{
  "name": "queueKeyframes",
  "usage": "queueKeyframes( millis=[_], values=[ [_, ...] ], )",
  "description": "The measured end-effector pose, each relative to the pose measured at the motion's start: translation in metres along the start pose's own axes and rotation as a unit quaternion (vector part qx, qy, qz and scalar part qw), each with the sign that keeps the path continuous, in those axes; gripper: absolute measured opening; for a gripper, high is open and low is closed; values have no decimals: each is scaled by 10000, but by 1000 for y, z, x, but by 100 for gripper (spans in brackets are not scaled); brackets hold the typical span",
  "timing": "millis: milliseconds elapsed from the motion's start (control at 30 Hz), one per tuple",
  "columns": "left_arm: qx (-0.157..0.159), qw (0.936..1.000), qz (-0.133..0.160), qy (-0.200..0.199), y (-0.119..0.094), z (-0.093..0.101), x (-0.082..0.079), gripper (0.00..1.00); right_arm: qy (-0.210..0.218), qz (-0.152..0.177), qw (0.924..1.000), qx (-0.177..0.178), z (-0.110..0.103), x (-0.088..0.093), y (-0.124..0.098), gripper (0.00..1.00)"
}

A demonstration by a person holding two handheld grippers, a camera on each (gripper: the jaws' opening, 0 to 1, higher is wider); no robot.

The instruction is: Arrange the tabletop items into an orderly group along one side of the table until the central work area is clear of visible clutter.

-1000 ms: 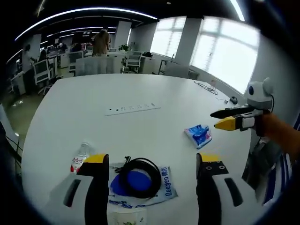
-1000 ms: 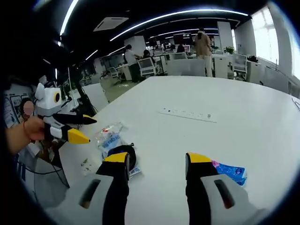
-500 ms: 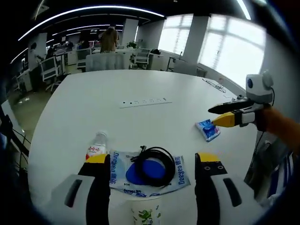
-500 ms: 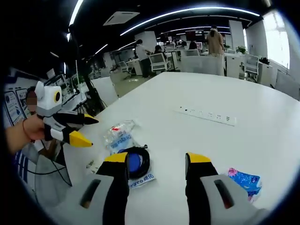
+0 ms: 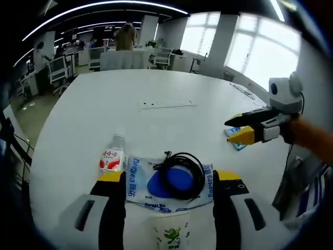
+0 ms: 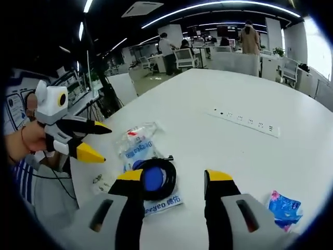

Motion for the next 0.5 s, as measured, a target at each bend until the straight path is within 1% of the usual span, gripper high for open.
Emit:
queueKeyframes(
  millis=[167, 233, 367, 500],
  values=[
    [40, 10000, -89, -12, 12, -2, 6, 66, -27, -165, 9999, -33, -1, 7, 17, 42],
    [58, 9998, -168, 13, 18, -3, 10, 65, -59, -231, 9997, -37, 0, 10, 25, 42],
    [144, 9997, -188, 46, 28, -2, 15, 62, -79, -373, 9993, -45, 1, 18, 38, 42],
    [214, 9994, -273, 28, 39, -3, 21, 60, -67, -485, 9988, -47, 2, 25, 47, 41]
  ],
)
Point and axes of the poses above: the point that each gripper's makers call its tool centre point, and the gripper's own axes: y roughly forward along the fingers, z roughly to its right, x roughly out of its underside, the point moved 1 cm from there along -y, roughly backward along the fingers, and after that the axes turned 9 degrees about y, right-handed, at the moved point
